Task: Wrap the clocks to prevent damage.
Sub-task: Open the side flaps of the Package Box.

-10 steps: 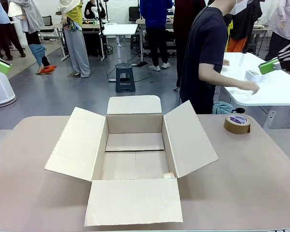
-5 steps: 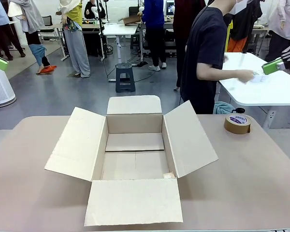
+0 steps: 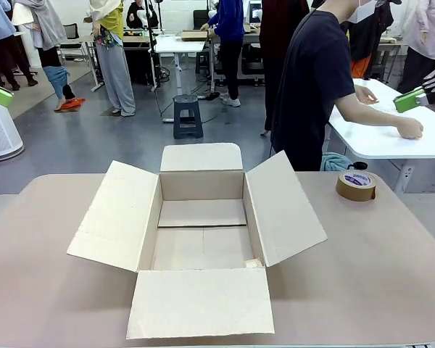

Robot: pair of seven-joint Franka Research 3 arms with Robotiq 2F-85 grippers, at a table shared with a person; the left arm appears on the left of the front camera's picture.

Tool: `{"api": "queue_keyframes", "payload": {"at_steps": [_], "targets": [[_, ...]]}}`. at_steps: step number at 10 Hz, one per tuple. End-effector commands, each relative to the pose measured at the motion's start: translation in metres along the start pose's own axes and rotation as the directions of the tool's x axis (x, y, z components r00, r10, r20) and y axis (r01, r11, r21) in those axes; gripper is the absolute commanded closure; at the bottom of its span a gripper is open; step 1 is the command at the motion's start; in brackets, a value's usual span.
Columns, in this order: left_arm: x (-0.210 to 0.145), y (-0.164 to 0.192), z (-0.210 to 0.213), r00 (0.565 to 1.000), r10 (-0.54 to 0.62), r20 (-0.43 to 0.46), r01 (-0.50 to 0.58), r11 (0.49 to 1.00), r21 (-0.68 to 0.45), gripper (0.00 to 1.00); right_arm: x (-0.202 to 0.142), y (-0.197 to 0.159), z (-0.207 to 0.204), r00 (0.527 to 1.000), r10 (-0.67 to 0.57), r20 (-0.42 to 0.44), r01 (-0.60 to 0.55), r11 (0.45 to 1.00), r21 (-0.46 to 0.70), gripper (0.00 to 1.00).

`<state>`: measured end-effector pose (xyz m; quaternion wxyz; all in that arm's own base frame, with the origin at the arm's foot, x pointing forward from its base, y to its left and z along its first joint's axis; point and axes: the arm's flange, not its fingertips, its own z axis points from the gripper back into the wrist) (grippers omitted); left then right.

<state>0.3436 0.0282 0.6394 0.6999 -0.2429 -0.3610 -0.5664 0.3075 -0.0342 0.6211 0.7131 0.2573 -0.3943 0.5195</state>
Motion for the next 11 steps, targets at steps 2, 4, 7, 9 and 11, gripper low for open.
{"api": "queue_keyframes", "payload": {"at_steps": [2,4,7,9,11], "targets": [[0.019,0.002,-0.017,0.995,0.07,-0.071,-0.068,0.997,0.025,1.0,0.022,0.01,-0.03,0.992,-0.096,-0.08,0.087,0.99,-0.108,0.99],[0.058,-0.004,-0.07,0.944,0.228,-0.24,-0.205,0.972,0.117,1.0,0.057,0.043,-0.101,0.95,-0.251,-0.187,0.214,0.957,-0.193,0.99],[0.088,-0.021,-0.147,0.804,0.435,-0.405,-0.322,0.892,0.318,1.0,0.082,0.078,-0.154,0.86,-0.483,-0.163,0.401,0.839,-0.367,0.99],[0.093,-0.026,-0.166,0.765,0.49,-0.418,-0.35,0.861,0.37,1.0,0.084,0.086,-0.158,0.873,-0.453,-0.179,0.377,0.862,-0.34,0.99],[0.092,-0.026,-0.161,0.823,0.412,-0.39,-0.283,0.894,0.348,1.0,0.087,0.084,-0.164,0.875,-0.449,-0.179,0.369,0.859,-0.354,0.99]]}}
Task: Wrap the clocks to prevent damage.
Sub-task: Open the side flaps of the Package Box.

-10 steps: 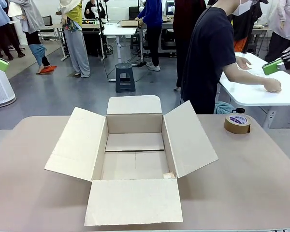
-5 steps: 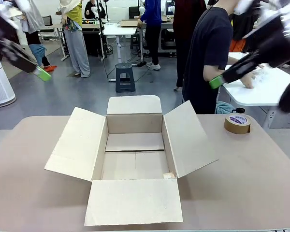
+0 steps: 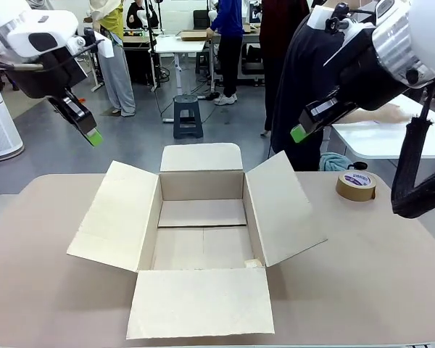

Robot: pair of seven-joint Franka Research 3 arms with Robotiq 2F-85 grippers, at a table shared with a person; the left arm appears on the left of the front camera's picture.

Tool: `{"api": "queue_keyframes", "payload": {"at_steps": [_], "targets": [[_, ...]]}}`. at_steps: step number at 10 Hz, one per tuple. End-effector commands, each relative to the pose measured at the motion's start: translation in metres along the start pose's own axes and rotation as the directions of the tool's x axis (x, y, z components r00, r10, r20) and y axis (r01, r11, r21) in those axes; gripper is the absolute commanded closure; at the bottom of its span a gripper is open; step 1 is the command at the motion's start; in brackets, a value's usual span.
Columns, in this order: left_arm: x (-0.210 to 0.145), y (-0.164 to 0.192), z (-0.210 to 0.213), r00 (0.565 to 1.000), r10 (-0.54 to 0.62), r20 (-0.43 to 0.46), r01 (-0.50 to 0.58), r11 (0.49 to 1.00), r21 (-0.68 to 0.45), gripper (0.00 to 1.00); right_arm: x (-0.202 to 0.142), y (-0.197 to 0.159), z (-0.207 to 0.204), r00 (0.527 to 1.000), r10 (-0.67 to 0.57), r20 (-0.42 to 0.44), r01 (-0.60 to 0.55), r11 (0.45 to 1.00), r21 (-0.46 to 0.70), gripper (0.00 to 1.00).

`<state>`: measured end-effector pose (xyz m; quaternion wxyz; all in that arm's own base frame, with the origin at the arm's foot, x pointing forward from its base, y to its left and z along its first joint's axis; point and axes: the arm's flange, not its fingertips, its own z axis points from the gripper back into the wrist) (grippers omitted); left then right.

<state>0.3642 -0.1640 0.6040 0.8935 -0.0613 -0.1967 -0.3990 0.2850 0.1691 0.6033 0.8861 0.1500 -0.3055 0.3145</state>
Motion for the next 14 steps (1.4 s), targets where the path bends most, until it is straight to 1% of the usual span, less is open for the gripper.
{"api": "queue_keyframes", "payload": {"at_steps": [1,2,3,4,5,6,7,8,9,10,12,13,14], "targets": [[-0.004,0.006,0.007,0.999,-0.033,0.033,0.033,0.999,-0.004,1.0,-0.001,-0.005,-0.005,1.0,0.003,0.013,-0.003,1.0,0.001,0.99],[-0.004,0.006,0.007,0.999,-0.033,0.033,0.033,0.999,-0.004,1.0,-0.001,-0.005,-0.005,1.0,0.003,0.013,-0.003,1.0,0.001,0.99],[-0.002,0.003,0.004,1.0,-0.005,0.014,0.005,1.0,-0.012,1.0,0.0,-0.003,0.001,1.0,0.011,0.003,-0.011,1.0,0.005,0.99],[0.011,-0.015,-0.009,0.984,0.178,-0.027,-0.174,0.98,0.1,1.0,-0.004,0.006,-0.012,0.974,-0.213,-0.077,0.205,0.973,-0.103,0.99],[0.022,-0.036,-0.019,0.946,0.309,-0.1,-0.29,0.943,0.166,1.0,-0.007,0.018,-0.025,0.958,-0.248,-0.14,0.228,0.962,-0.149,0.99],[0.03,-0.055,-0.03,0.891,0.42,-0.174,-0.363,0.888,0.282,1.0,-0.009,0.03,-0.036,0.936,-0.261,-0.236,0.218,0.957,-0.194,0.99],[0.034,-0.069,-0.043,0.85,0.485,-0.205,-0.399,0.848,0.35,1.0,-0.01,0.033,-0.046,0.919,-0.292,-0.265,0.222,0.939,-0.263,0.99],[0.035,-0.078,-0.056,0.803,0.555,-0.218,-0.441,0.798,0.41,1.0,-0.011,0.032,-0.059,0.908,-0.323,-0.268,0.234,0.92,-0.315,0.99],[0.032,-0.08,-0.068,0.775,0.592,-0.223,-0.472,0.776,0.419,1.0,-0.013,0.028,-0.072,0.9,-0.347,-0.264,0.245,0.904,-0.351,0.99],[0.029,-0.078,-0.081,0.754,0.618,-0.222,-0.502,0.76,0.413,1.0,-0.015,0.022,-0.086,0.898,-0.373,-0.234,0.271,0.887,-0.374,0.99],[0.019,-0.061,-0.108,0.737,0.642,-0.21,-0.576,0.76,0.301,1.0,-0.021,0.006,-0.117,0.897,-0.411,-0.162,0.338,0.874,-0.35,0.99],[0.014,-0.054,-0.115,0.726,0.657,-0.204,-0.605,0.751,0.265,1.0,-0.023,-0.003,-0.129,0.888,-0.437,-0.143,0.37,0.863,-0.343,0.99],[0.01,-0.047,-0.121,0.715,0.672,-0.195,-0.625,0.738,0.254,1.0,-0.024,-0.009,-0.14,0.881,-0.457,-0.123,0.399,0.857,-0.327,0.99]]}}
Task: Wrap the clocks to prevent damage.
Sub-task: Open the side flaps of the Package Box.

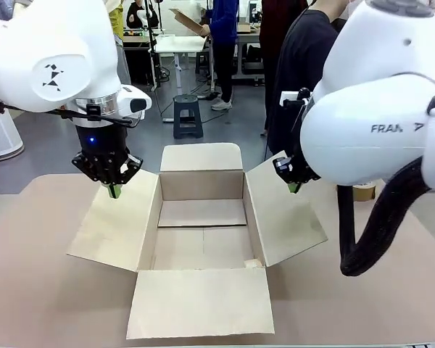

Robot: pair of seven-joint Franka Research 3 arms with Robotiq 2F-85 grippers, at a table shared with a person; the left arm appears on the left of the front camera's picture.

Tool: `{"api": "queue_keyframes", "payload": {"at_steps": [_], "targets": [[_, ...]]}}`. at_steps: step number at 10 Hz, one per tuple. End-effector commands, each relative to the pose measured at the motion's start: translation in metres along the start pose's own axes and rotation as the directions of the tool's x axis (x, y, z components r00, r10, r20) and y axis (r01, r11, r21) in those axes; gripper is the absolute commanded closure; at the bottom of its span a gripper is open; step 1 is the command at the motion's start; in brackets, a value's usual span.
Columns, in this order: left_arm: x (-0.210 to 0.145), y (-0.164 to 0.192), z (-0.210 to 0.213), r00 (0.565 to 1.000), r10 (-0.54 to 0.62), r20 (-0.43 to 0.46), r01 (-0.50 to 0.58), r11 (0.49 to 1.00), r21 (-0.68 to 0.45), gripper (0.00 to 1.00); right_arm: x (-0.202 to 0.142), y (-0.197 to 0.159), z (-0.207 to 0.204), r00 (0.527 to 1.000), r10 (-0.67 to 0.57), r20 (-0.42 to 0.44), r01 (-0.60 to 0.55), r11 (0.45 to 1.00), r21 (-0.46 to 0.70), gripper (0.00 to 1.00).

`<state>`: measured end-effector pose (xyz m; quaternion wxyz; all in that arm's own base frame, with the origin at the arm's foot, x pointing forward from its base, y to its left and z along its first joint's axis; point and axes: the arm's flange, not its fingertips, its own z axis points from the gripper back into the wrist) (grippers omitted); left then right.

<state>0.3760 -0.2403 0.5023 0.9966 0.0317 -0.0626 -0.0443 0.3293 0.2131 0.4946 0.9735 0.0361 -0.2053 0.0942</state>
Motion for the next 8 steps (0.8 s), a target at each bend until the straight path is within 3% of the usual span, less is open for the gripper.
{"api": "queue_keyframes", "payload": {"at_steps": [1,6,8], "targets": [[-0.001,0.009,-0.015,1.0,0.023,0.008,-0.023,0.999,-0.049,1.0,0.004,0.001,-0.029,0.998,-0.049,0.037,0.048,0.999,0.017,0.99],[0.019,0.023,-0.061,0.996,0.06,-0.072,-0.063,0.997,-0.042,1.0,0.0,-0.015,-0.073,0.991,-0.054,0.119,0.057,0.998,-0.026,0.99],[0.018,0.03,-0.075,0.992,0.086,-0.097,-0.089,0.996,-0.024,1.0,-0.01,-0.023,-0.085,0.995,-0.059,0.085,0.061,0.998,-0.018,0.99]]}}
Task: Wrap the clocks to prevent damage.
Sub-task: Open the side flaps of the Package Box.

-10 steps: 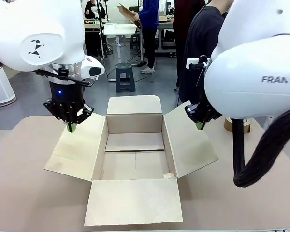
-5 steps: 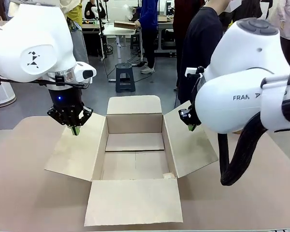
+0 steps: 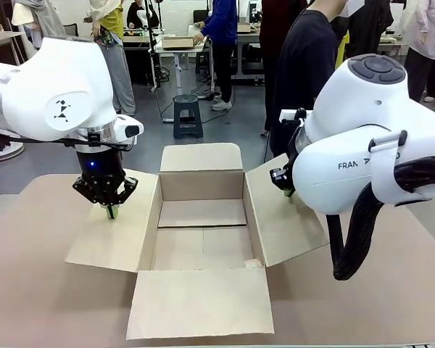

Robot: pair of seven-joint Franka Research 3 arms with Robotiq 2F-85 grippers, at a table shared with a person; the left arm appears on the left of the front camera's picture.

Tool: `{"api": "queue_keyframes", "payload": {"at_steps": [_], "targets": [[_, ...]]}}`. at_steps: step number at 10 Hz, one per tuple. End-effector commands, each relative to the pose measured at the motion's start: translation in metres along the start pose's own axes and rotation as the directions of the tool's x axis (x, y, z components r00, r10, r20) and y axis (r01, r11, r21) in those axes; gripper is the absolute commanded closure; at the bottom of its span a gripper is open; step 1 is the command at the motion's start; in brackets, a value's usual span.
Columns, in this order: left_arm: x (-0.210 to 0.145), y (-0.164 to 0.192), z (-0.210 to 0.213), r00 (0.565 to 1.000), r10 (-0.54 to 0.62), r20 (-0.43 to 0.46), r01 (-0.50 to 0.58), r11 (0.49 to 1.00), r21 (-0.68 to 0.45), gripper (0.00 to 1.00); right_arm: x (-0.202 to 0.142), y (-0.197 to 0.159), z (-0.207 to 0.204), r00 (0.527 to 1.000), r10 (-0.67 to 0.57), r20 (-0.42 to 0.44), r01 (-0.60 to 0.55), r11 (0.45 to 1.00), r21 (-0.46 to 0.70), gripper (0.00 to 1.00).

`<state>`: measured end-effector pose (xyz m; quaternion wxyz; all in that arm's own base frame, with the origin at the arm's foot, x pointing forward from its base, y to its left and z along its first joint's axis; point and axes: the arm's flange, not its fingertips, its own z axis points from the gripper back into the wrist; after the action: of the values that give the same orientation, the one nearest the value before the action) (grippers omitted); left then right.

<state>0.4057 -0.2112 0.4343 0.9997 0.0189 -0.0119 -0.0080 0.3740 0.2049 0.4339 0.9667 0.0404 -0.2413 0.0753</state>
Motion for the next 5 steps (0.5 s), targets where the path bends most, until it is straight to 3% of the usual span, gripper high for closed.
{"api": "queue_keyframes", "payload": {"at_steps": [1,5], "targets": [[0.001,0.007,-0.009,1.0,0.024,-0.013,-0.024,1.0,0.005,1.0,-0.028,-0.008,-0.014,0.999,-0.031,0.006,0.031,0.999,-0.008,0.99],[-0.002,0.013,-0.028,0.998,0.048,-0.028,-0.048,0.999,-0.002,1.0,-0.043,-0.02,-0.034,0.997,-0.047,-0.058,0.047,0.999,-0.008,0.99]]}}
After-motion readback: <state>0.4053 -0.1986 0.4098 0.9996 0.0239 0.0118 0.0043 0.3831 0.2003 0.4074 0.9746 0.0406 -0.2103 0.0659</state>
